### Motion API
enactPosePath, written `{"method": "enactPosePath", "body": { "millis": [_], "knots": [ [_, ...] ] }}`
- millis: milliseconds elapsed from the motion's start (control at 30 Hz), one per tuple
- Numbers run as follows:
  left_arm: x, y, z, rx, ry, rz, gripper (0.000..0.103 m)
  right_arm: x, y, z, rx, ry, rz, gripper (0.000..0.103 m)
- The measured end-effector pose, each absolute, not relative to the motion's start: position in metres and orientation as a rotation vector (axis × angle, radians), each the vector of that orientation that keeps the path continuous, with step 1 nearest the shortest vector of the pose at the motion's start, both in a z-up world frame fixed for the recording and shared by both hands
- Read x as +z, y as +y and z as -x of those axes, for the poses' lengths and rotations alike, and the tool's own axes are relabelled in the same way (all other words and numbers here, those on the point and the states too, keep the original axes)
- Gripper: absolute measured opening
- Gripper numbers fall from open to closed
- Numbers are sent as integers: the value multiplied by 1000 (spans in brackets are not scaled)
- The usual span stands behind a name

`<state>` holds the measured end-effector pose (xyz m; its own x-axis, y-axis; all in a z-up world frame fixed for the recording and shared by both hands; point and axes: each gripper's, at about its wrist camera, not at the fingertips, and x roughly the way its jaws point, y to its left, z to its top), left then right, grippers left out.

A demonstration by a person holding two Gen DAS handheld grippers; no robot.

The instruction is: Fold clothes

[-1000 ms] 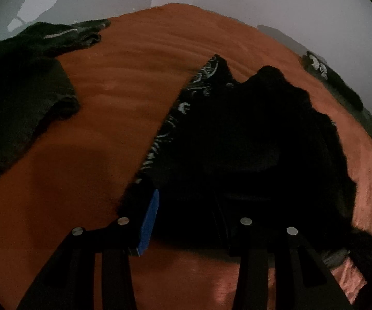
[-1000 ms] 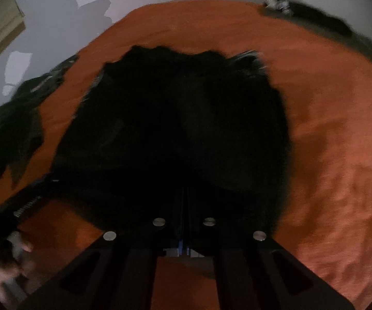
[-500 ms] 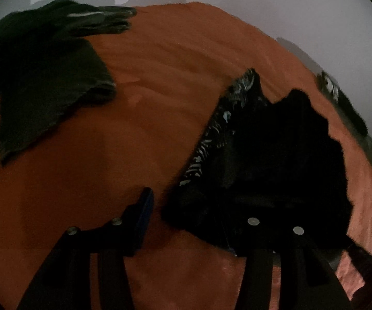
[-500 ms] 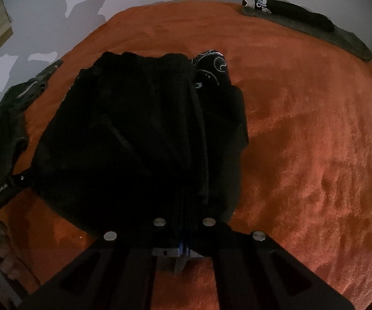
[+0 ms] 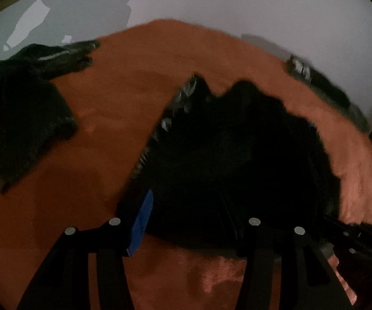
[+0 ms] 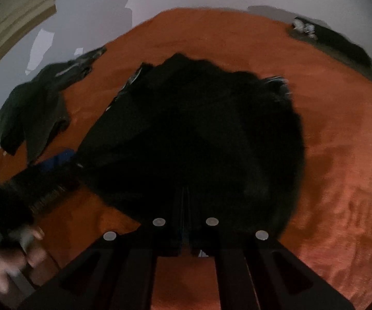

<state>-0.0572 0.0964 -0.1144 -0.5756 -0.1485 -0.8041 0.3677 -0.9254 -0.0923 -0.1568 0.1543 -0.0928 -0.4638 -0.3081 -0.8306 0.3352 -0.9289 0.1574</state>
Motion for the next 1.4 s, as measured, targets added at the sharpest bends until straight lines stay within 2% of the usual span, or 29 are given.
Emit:
{"method": "enactPosePath", "body": {
  "millis": [400,633,767,800,833,1033,1067,1133,1167,1200,1233,1267,1300,1400],
  "knots": [
    [-129,83,58,-2488,431,-1299,53,-110,193,165,-2494,130,-1430,0],
    [-131,77,59,-2495,473,-1299,48,-117,233,173,-2516,10,-1480,0],
    [-132,72,56,-2453,472,-1274,48,-118,233,173,-2515,15,-1475,0],
    [-134,70,54,-2438,478,-1268,49,-119,233,173,-2514,9,-1473,0],
    [-140,67,54,-2416,489,-1275,57,-119,233,173,-2514,3,-1472,0],
    [-140,48,46,-2436,655,-1264,58,-103,236,167,-2524,11,-1422,0],
    [-136,43,42,-2430,700,-1242,58,-95,232,160,-2537,65,-1384,2],
    [-129,29,32,-2413,783,-1200,58,-74,210,136,-2551,291,-1245,3],
    [-127,22,27,-2401,822,-1187,58,-64,199,124,-2550,402,-1172,11],
    [-125,14,23,-2389,858,-1180,58,-59,185,110,-2541,546,-1092,19],
    [-123,6,19,-2376,894,-1173,58,-61,166,93,-2516,737,-1000,42],
    [-122,-2,15,-2362,930,-1166,58,-64,147,76,-2478,924,-903,54],
    [-119,-10,10,-2346,957,-1153,58,-68,130,61,-2430,1074,-818,54],
    [-112,-35,-3,-2294,1008,-1099,58,-98,87,36,-2270,1372,-676,54]
  ]
}}
